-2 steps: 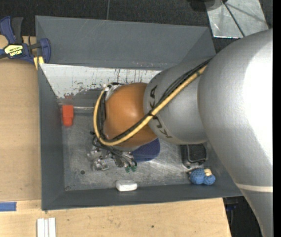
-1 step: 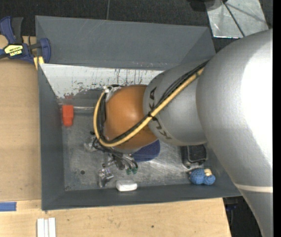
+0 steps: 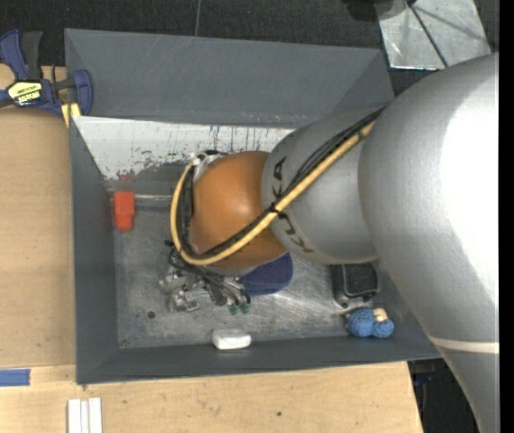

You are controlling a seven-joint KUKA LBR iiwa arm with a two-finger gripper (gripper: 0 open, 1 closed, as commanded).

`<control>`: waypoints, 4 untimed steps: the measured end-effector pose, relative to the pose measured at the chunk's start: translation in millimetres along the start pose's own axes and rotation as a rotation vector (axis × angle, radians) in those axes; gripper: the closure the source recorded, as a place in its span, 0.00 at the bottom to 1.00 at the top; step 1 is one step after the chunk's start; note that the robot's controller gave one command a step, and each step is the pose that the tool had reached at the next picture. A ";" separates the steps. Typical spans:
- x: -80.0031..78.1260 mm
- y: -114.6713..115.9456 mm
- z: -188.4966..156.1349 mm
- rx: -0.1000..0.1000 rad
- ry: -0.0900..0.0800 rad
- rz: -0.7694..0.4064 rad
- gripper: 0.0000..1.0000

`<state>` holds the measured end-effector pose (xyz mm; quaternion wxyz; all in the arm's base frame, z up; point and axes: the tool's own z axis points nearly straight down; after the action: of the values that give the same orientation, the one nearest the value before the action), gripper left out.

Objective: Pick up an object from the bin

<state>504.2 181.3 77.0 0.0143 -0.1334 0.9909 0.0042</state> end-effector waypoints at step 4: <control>0.0 -0.3 0.1 0.000 -0.001 0.001 1.00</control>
Offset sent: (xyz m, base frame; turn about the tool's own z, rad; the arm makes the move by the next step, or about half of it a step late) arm 0.0000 0.0000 0.0000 0.0000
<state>504.3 181.1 76.9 0.0147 -0.1328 0.9910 0.0041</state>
